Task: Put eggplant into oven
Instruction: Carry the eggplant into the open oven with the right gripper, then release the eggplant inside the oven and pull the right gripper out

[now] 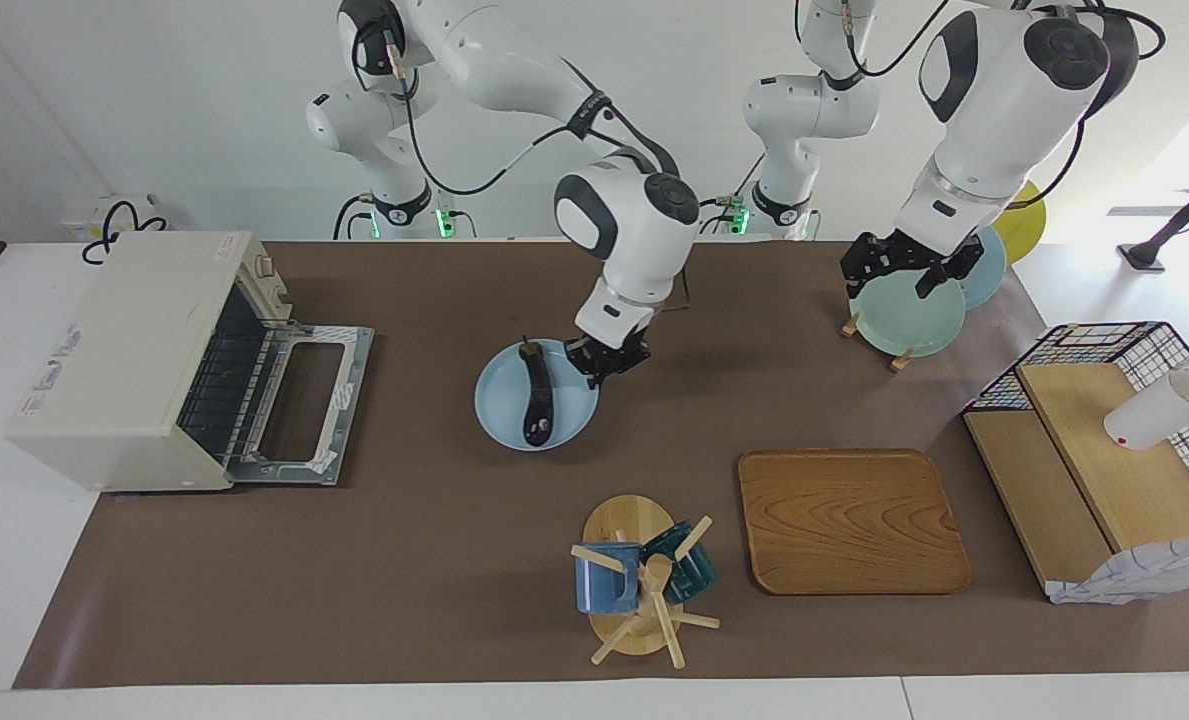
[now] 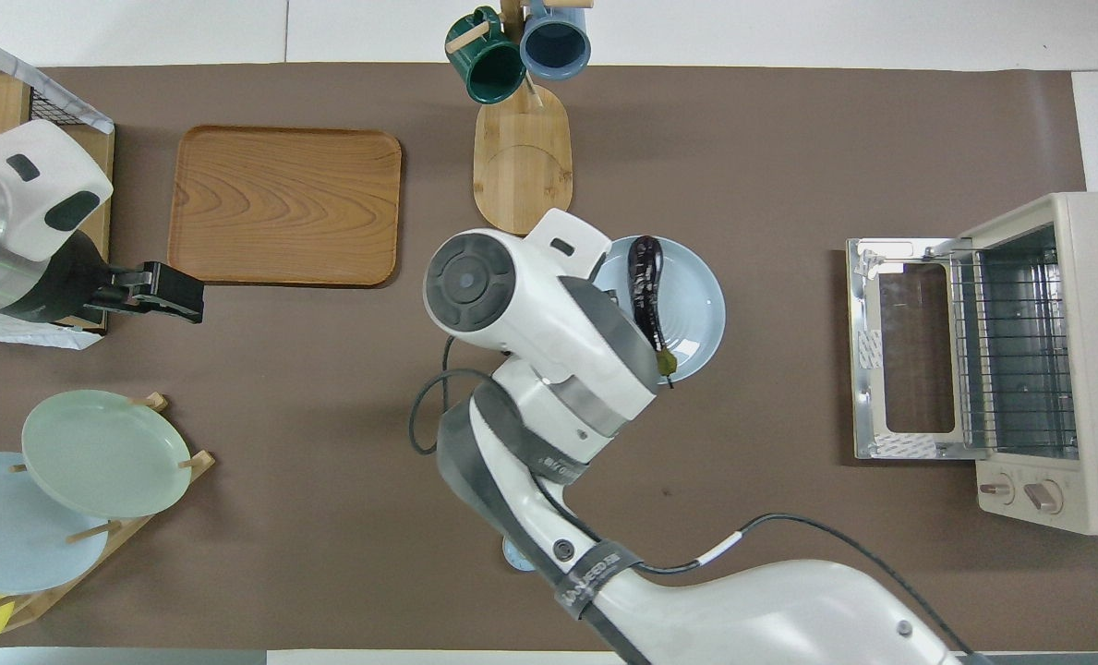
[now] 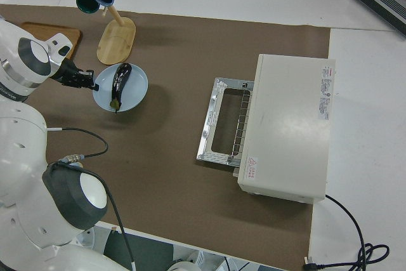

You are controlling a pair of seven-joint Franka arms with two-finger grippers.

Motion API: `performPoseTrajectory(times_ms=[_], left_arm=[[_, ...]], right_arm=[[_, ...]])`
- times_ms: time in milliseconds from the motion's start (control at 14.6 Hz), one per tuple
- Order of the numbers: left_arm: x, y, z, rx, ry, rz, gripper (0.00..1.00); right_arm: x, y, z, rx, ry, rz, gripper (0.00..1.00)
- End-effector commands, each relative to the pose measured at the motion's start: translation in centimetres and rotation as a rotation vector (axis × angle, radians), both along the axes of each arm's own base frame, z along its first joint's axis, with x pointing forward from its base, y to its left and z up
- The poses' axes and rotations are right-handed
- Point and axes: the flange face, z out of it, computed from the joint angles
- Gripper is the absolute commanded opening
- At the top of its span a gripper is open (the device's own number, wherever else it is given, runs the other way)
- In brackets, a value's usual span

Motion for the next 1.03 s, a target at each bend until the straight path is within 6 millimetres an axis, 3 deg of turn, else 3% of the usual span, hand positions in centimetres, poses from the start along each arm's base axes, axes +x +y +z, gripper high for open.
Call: performPoseTrajectory(times_ms=[0, 137, 479, 684, 957], left_arm=[[0.1, 0.0, 0.9, 0.001, 0.009, -0.011, 1.0], [0.2, 0.2, 1.0, 0.001, 0.007, -0.009, 1.0], [0.2, 0.7, 1.2, -0.003, 0.006, 0.002, 1.0], [0.2, 0.7, 1.2, -0.004, 0.005, 0.004, 1.0], [0.2, 0.9, 1.1, -0.007, 0.005, 0.011, 1.0]], right_arm=[[-0.8, -12.2, 0.4, -0.018, 0.077, -0.026, 0.0], [-1.5, -19.6, 0.7, 0.011, 0.083, -0.033, 0.0], [-3.5, -32.8, 2.6, 0.037, 0.126, -0.072, 0.0], [-5.2, -38.5, 2.7, 0.06, 0.142, -0.101, 0.0], [-7.1, -43.0, 0.0, 0.089, 0.083, -0.053, 0.0]])
